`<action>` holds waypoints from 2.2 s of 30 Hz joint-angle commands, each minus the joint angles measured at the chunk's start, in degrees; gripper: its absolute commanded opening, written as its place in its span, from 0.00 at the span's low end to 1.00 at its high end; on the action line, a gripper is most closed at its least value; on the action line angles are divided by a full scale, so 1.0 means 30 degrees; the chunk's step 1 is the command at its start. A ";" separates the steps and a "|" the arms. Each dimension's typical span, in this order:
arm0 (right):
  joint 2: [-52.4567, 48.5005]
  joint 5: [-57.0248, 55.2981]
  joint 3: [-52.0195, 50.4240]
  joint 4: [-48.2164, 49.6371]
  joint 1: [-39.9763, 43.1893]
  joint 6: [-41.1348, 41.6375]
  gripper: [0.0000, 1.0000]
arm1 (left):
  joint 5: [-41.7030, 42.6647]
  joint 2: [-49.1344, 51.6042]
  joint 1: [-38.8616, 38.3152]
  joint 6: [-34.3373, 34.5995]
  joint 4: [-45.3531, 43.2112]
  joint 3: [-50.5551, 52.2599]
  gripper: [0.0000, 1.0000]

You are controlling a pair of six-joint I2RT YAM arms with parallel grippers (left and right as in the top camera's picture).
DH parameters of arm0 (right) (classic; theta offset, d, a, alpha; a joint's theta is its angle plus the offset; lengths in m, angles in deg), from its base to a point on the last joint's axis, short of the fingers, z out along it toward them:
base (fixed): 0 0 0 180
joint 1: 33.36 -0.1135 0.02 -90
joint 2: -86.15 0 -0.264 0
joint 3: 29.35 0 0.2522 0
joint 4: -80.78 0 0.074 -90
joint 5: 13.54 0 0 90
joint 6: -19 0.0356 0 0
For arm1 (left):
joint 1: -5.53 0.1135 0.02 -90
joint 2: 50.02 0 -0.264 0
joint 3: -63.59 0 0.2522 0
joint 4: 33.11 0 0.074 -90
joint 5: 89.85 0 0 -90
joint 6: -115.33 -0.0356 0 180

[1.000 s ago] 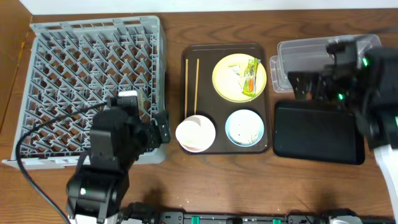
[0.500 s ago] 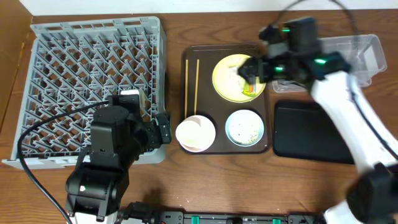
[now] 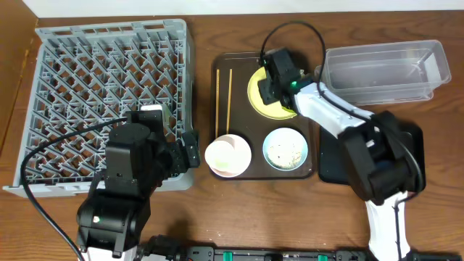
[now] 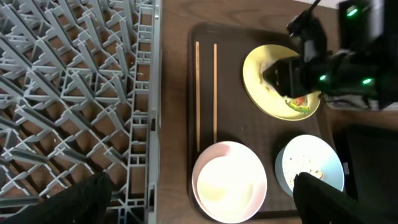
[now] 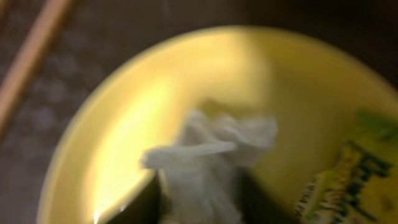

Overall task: Sort waste into correct bins and load items into the dishwasher
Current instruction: 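Reach the right gripper to the yellow plate and grasp the tissue, then carry the tissue with the right gripper into the clear bin, then return the right gripper to the plate and grasp the green wrapper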

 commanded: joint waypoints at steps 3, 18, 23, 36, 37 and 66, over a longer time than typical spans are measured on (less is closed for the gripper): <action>0.0189 0.0000 0.0328 -0.0313 0.0015 0.0714 0.38 | 0.0248 -0.0015 0.0066 0.0044 0.0044 -0.0423 0.94; 0.4481 0.1268 0.0306 -0.1749 0.2259 0.2331 0.01 | 0.0248 -0.0015 0.0066 0.0044 0.0044 -0.0423 0.94; 0.5945 0.1253 0.0306 -0.3228 0.5049 0.3614 0.01 | 0.0248 -0.0015 0.0066 0.0044 0.0051 -0.0423 0.94; 0.6135 0.5938 0.0233 -0.5064 0.6747 0.0568 0.59 | 0.0248 -0.0015 0.0066 0.0044 0.0051 -0.0423 0.94; 0.6288 0.6295 0.0233 -0.5231 0.6382 0.0321 0.58 | 0.0248 -0.0015 0.0066 0.0044 0.0044 -0.0423 0.94; 0.1217 -0.3832 -0.0044 -0.3111 0.0619 0.5268 0.01 | 0.0248 -0.0015 0.0066 0.0044 0.0044 -0.0423 0.94</action>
